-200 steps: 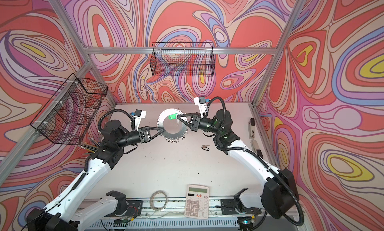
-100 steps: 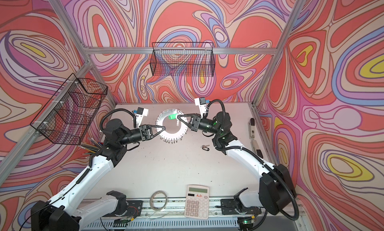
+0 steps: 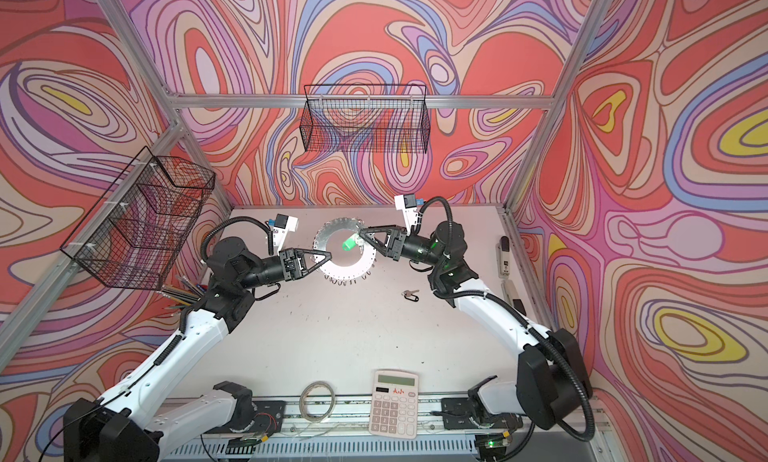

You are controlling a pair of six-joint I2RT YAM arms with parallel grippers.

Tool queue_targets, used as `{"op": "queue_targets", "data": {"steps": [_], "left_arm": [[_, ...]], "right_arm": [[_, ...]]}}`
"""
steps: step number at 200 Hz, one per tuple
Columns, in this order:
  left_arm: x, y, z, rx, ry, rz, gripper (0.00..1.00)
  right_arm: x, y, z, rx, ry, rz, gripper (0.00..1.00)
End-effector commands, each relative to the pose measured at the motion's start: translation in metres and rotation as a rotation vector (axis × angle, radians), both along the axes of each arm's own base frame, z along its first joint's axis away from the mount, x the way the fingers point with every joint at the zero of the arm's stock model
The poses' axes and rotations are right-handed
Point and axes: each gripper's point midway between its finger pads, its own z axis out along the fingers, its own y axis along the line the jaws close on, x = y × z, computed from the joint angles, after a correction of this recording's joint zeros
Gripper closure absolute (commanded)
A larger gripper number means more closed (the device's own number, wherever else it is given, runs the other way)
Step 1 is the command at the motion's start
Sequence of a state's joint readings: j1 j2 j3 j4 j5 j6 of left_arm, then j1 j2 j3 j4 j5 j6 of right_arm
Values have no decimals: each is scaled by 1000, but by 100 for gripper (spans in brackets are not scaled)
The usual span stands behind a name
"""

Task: Put the keys on the keyring
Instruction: 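Draw the right gripper back from the disc while the left gripper holds it, then move the right gripper over the black-tagged key on the table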

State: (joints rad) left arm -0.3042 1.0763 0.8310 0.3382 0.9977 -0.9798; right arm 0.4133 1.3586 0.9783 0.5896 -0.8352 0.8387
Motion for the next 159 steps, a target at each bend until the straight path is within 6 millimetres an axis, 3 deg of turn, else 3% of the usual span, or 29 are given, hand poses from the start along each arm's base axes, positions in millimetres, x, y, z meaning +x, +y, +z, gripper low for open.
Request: {"op": "queue_targets", "data": {"steps": [1, 53, 99, 159], "left_arm": [[5, 1, 15, 3, -53, 31, 100], [15, 3, 14, 44, -63, 69, 100], [22, 3, 14, 59, -85, 92, 100], [35, 0, 8, 53, -79, 98, 100]], "right_arm": [[2, -18, 1, -45, -28, -51, 49], [22, -59, -34, -249, 31, -227, 48], [34, -90, -92, -523, 133, -398, 49], [45, -145, -180, -883, 305, -604, 54]]}}
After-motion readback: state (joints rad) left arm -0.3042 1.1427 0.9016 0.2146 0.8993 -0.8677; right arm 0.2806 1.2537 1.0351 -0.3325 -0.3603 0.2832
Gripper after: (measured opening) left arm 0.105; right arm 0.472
